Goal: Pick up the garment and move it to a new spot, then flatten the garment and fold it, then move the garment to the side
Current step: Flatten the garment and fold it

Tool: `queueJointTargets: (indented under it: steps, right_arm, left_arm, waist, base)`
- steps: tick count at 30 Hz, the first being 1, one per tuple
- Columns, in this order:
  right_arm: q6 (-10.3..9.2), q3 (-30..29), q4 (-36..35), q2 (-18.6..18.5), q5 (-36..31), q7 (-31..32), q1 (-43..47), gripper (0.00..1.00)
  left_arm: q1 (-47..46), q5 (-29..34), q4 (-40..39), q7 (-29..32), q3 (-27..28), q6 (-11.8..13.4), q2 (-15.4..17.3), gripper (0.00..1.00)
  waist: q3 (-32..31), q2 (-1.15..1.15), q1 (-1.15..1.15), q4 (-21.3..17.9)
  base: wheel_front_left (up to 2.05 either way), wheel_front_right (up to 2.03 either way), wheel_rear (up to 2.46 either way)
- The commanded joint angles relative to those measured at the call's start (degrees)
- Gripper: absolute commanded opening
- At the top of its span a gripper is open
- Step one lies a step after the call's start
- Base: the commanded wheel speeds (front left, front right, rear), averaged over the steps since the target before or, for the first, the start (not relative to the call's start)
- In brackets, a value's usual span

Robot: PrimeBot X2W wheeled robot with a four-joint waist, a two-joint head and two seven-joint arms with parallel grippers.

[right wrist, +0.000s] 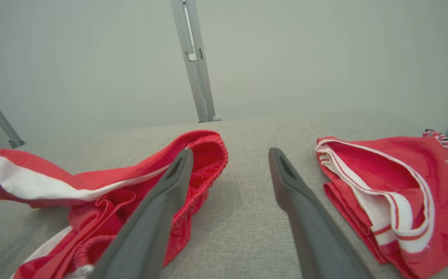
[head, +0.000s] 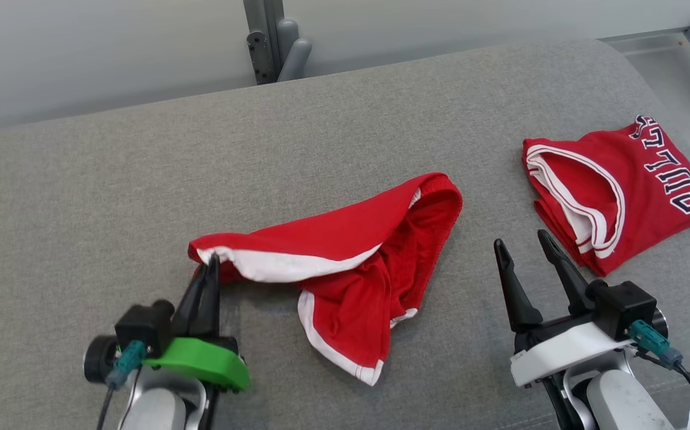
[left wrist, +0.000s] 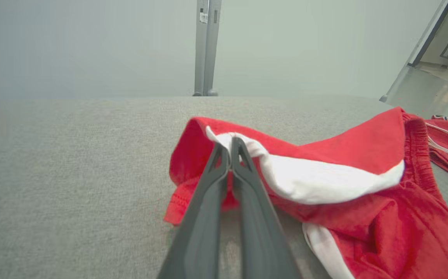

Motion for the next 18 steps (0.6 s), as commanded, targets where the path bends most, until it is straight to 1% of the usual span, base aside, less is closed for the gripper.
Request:
queueJointTargets:
  steps: [1, 3, 6, 9, 14, 15, 18]
  right_arm:
    - [-0.01, -0.2, 0.3, 0.2, 0.2, -0.1, -0.5, 1.0]
    - [-0.01, -0.2, 0.5, 0.4, 0.4, -0.1, -0.7, 1.0]
    - [-0.01, 0.1, 0.7, 0.8, 0.6, -0.1, -1.5, 1.0]
    - [-0.01, 0.2, 0.7, 1.0, 0.8, -0.1, -2.2, 1.0]
    - [-0.01, 0.0, 0.9, 1.5, 1.3, -0.1, -3.3, 1.0]
    - [-0.01, 0.0, 0.9, 1.5, 1.3, -0.1, -3.3, 1.0]
    - [-0.01, 0.1, 1.0, 1.8, 1.5, -0.1, -3.6, 1.0]
  left_arm:
    - [-2.7, 1.4, -1.0, 0.0, 1.2, -0.6, 0.3, 0.0]
    - [-5.9, 3.4, -1.0, 0.0, 2.2, -1.3, 0.3, 0.0]
    - [-11.8, 5.7, 0.5, 0.0, 2.8, -2.3, 1.8, 0.0]
    - [-18.8, 7.2, 3.0, 0.0, 2.7, -2.9, 4.3, 0.0]
    - [-29.6, 9.2, 8.3, 0.0, 2.3, -3.3, 9.3, 0.0]
    - [-29.6, 9.2, 8.3, 0.0, 2.3, -3.3, 9.3, 0.0]
    - [-34.3, 9.4, 12.4, 0.0, 1.7, -3.3, 11.3, 0.0]
  waist:
    - [0.2, 0.0, 0.0, 0.4]
    - [0.7, 0.0, 0.0, 0.5]
    - [1.9, 0.0, 0.0, 0.3]
    - [3.4, 0.0, 0.0, -0.2]
    - [5.6, 0.0, 0.0, -1.3]
    - [5.6, 0.0, 0.0, -1.3]
    - [6.6, 0.0, 0.0, -1.9]
  base:
    - [0.0, 0.0, 0.0]
    - [0.0, 0.0, 0.0]
    - [0.0, 0.0, 0.0]
    - [0.0, 0.0, 0.0]
    - [0.0, 0.0, 0.0]
    - [0.0, 0.0, 0.0]
    - [0.0, 0.0, 0.0]
